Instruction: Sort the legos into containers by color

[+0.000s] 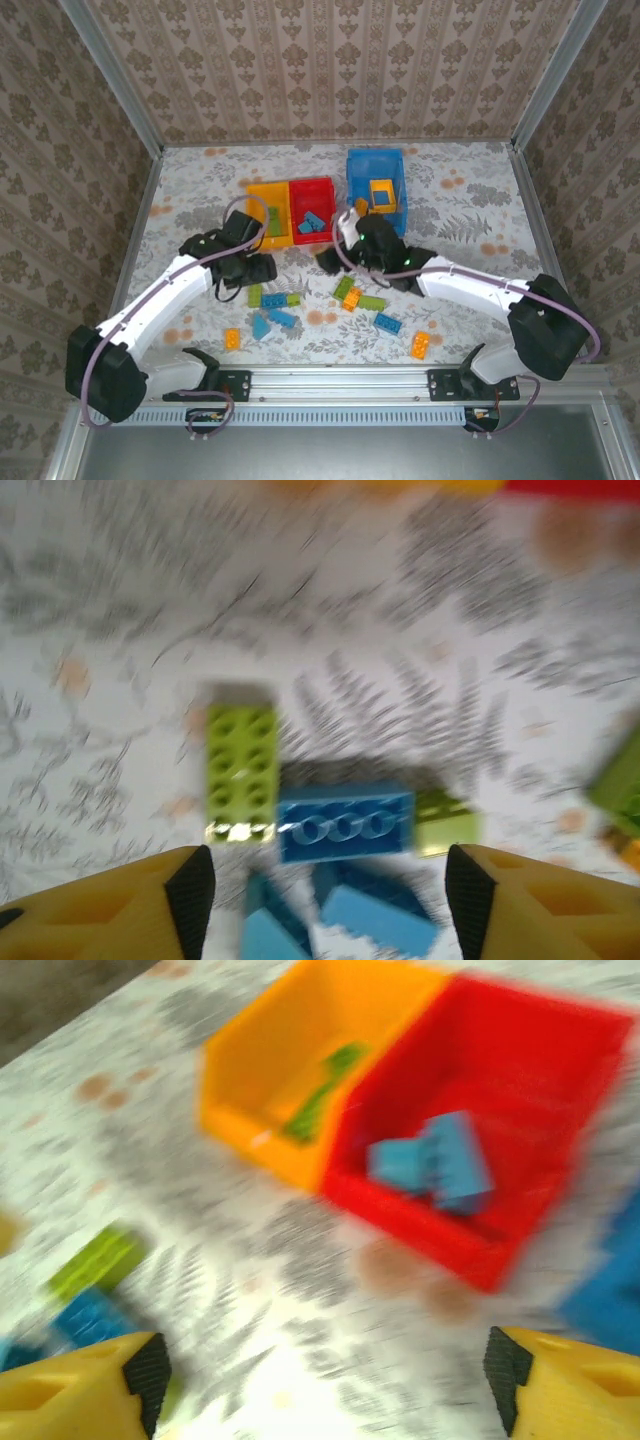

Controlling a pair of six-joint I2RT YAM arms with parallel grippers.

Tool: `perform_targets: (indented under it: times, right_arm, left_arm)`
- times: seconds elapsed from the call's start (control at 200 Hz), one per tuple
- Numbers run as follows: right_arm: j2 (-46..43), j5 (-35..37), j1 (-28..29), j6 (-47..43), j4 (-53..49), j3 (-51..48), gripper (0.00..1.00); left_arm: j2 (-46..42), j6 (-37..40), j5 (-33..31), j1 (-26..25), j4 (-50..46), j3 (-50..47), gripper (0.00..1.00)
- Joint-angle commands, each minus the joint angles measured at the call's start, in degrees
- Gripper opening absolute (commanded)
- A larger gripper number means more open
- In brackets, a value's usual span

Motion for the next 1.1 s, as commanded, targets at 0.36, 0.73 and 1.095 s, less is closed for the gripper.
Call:
perform_targets:
  times: [0.36,0.73,1.095]
  right_arm:
    - [0.44,-16.72,5.12,0.43,6.78,-3.26,0.91]
    - [2.00,-16.41,5.22,0.86,6.94,-2.02,0.90]
    - [-6.95,-5.05,1.79,2.69,8.64,-3.76,0.91]
  left_arm:
    - [16.09,9.14,4.32,7.92,4.11,-1.76,0.69]
    - [19.55,10.35,2.26,7.75,7.21,-1.11,0.30]
    - [15.57,9.46,-1.59,5.59,-0.27,15.83,0.26]
